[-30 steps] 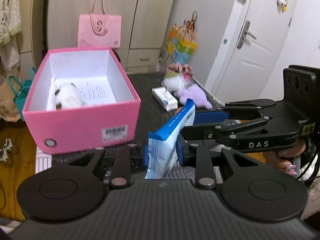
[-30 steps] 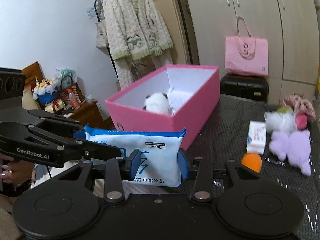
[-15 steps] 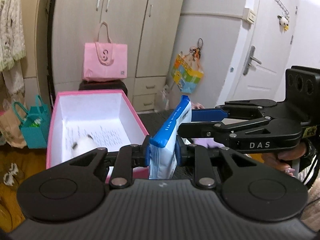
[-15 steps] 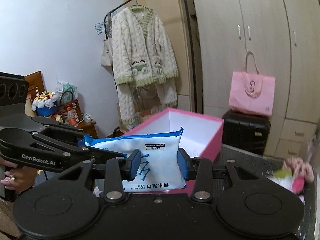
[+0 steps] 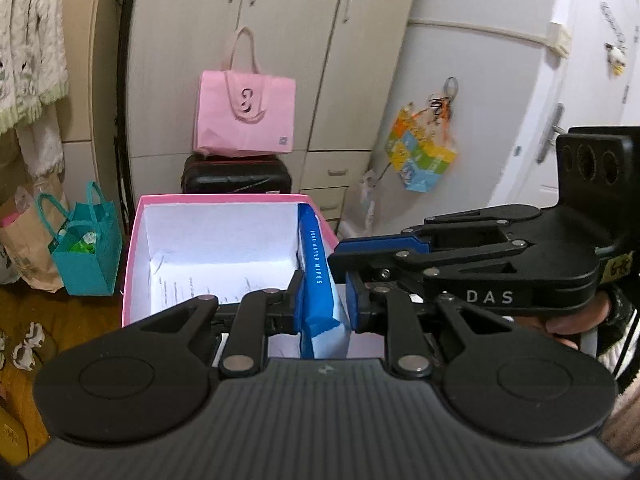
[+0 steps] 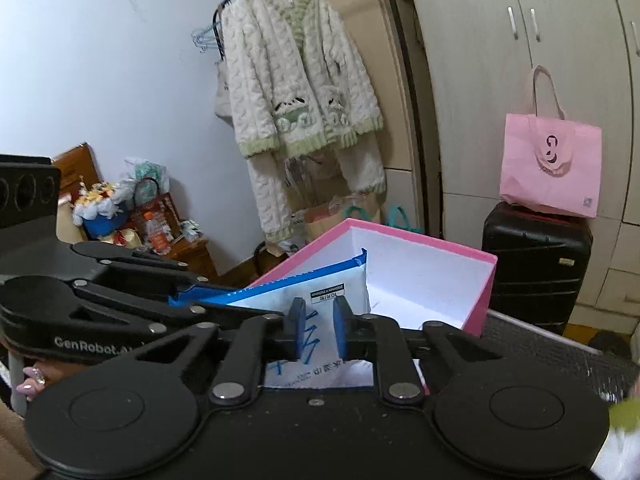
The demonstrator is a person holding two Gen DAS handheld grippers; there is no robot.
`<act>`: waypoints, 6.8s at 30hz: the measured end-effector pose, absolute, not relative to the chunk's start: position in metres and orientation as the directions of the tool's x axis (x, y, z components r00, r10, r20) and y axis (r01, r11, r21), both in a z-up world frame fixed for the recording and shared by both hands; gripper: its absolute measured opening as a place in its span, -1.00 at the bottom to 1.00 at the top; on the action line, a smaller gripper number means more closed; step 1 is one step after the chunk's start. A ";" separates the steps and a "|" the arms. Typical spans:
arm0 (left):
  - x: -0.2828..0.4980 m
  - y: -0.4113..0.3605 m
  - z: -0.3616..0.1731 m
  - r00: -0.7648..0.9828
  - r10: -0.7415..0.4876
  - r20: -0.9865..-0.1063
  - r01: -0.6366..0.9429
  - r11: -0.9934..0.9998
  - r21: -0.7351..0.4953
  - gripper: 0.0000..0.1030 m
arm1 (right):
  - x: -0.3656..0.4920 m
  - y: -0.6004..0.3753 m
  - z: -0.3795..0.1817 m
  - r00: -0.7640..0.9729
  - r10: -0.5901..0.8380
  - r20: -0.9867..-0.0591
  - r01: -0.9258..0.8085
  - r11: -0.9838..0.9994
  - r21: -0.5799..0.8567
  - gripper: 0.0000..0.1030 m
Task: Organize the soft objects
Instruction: 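Lift the wipes pack with the left gripper and carry it over the box, then lower the wipes pack into the pink box and open the left gripper, then withdraw the left gripper from the box toward the orange sponge, then grasp the orange sponge with the left gripper while the right gripper grasps the white mesh puff, then carry the sponge in the left gripper while the right gripper carries the puff over the box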
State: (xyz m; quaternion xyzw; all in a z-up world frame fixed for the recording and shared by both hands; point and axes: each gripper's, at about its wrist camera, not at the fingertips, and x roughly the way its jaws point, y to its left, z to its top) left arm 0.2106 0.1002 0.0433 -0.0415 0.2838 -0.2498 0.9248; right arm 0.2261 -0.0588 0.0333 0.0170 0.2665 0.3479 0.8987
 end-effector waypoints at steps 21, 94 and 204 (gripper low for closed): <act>0.299 0.066 0.003 0.637 -0.334 -0.695 0.373 0.922 -0.101 -0.58 | 0.321 -0.063 -0.021 0.569 0.555 -0.607 -0.533 0.811 0.243 -0.62; 0.090 -0.072 -0.004 0.448 -0.582 -0.679 0.761 0.647 -0.053 0.48 | 0.042 -0.227 -0.011 0.718 0.327 -0.614 -0.368 0.928 0.064 0.05; 0.105 -0.060 -0.078 0.685 -0.441 -0.579 0.446 0.883 -0.144 -0.12 | 0.092 -0.218 -0.065 0.869 0.233 -0.436 -0.242 0.970 0.036 -0.36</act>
